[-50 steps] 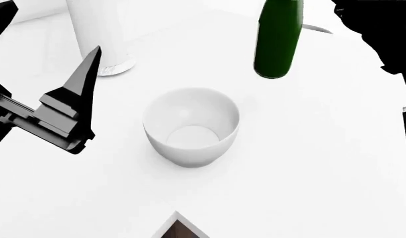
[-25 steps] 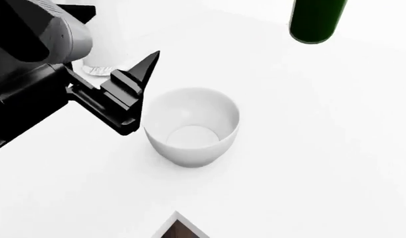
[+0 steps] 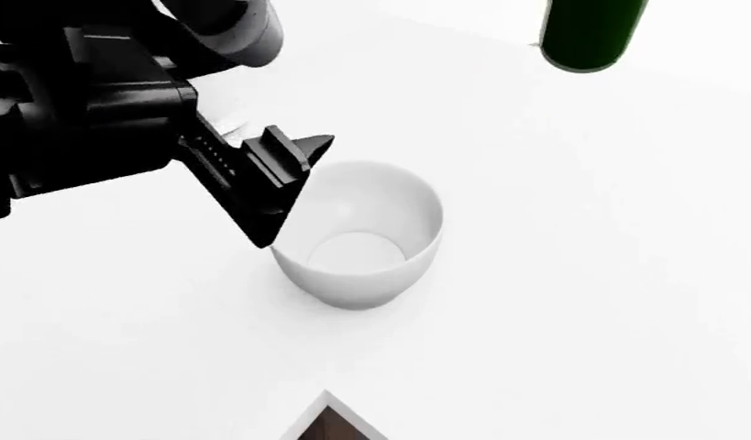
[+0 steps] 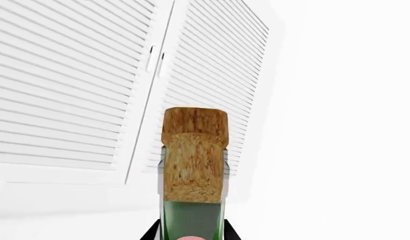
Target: Pick the bowl and bottle and place them in the sink. Then turn on the water.
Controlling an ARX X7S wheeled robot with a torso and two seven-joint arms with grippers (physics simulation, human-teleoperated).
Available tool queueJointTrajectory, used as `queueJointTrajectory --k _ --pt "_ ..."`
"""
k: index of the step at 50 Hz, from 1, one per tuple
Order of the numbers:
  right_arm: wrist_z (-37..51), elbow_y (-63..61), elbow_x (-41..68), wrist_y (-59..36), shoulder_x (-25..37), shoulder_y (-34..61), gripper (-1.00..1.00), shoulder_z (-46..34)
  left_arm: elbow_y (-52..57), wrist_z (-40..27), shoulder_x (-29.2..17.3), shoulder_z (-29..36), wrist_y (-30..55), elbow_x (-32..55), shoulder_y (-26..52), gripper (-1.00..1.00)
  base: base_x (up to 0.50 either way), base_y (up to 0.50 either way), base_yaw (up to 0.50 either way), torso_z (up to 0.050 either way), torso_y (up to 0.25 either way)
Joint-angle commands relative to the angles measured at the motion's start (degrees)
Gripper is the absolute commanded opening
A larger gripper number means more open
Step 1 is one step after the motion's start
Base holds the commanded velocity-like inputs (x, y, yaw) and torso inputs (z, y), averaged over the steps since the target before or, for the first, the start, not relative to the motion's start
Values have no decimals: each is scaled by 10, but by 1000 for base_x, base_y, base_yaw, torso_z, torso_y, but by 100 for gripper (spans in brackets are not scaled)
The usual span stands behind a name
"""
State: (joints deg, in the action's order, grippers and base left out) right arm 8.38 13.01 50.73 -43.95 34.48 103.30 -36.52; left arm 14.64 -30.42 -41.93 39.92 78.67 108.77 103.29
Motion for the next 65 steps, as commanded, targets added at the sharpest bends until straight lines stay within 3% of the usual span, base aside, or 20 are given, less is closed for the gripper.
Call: queueJointTrajectory --k 1,7,9,10,15,29,46,65 --pt "5 -12 -9 4 5 -5 -100 14 -95 58 50 61 75 -4 68 100 0 0 0 0 0" --pt "6 -17 -6 7 7 -14 -100 17 -126 144 74 85 97 -82 90 100 0 0 0 0 2" --pt "7 -18 -6 8 8 -17 -100 18 -135 197 80 99 98 -125 98 100 0 0 0 0 0" --pt "8 -19 -5 9 8 -19 -100 19 -118 265 80 112 95 -167 103 100 0 0 0 0 0" --pt "9 -23 -3 10 10 -25 -100 20 -146 370 90 149 74 -238 120 100 0 0 0 0 0" --pt "21 -40 8 17 20 -48 -100 34 -226 532 134 279 42 -375 168 100 0 0 0 0 1" --pt "19 -40 6 22 17 -56 -100 31 -215 519 144 292 55 -347 149 100 0 0 0 0 1" --pt "20 -46 8 23 17 -66 -100 31 -417 540 187 285 1 -379 156 100 0 0 0 0 1"
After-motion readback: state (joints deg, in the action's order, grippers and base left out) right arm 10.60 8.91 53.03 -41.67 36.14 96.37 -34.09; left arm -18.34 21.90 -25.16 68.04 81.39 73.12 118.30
